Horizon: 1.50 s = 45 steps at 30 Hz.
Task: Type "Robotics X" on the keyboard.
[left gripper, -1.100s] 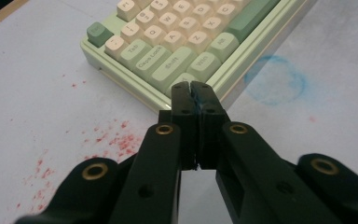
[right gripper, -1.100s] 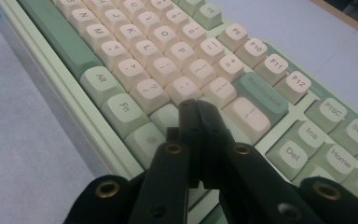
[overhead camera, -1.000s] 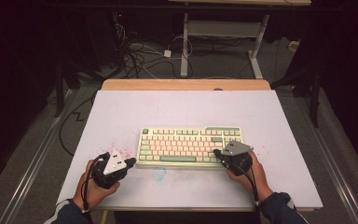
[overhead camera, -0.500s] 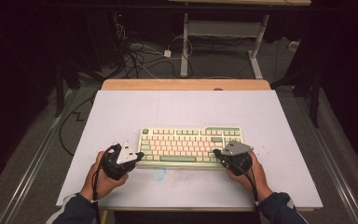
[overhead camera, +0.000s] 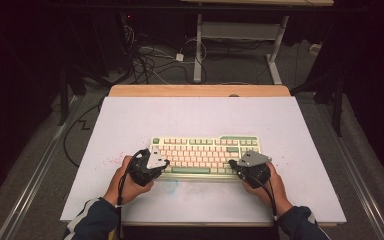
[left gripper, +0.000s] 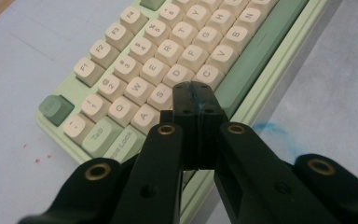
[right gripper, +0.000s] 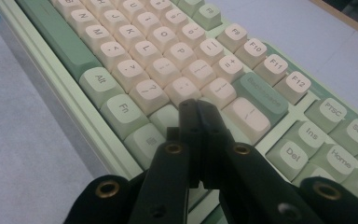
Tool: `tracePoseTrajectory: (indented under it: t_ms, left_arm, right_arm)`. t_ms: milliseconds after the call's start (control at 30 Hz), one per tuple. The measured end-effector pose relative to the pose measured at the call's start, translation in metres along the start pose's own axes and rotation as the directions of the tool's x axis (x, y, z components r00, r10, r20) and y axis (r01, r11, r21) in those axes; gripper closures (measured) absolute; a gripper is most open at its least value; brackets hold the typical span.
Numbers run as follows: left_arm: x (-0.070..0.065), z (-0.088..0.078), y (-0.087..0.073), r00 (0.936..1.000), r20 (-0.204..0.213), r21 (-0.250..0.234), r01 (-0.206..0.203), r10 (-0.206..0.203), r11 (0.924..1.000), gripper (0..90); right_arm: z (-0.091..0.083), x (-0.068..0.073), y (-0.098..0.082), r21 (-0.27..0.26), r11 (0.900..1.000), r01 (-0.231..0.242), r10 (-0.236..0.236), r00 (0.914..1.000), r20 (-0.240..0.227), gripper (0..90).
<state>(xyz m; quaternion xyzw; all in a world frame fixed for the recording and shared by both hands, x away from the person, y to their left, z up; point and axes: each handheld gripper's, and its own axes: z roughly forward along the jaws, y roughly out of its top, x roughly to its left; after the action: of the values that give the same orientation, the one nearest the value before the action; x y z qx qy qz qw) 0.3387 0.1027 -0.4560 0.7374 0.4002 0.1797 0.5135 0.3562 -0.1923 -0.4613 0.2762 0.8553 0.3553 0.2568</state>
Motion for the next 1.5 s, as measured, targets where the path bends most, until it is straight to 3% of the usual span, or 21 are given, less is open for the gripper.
tracePoseTrajectory:
  t_ms: [667,1300,1500]
  left_arm:
    - [-0.003,0.028,-0.001,0.9998,-0.007,0.03,-0.02,0.02,0.9994,87.0]
    - [-0.002,0.028,-0.001,0.9997,-0.006,0.021,-0.025,0.025,0.9994,86.6]
    - [-0.003,0.03,-0.005,0.9995,0.0,0.042,-0.03,0.03,0.9987,86.7]
  right_arm:
    - [0.0,0.0,0.0,0.0,1.0,0.005,-0.005,1.0,0.002,90.0]
    - [0.0,0.0,0.0,0.002,1.0,0.003,-0.003,1.0,-0.002,90.0]
    - [0.0,0.0,0.0,0.002,1.0,0.006,-0.006,1.0,-0.001,90.0]
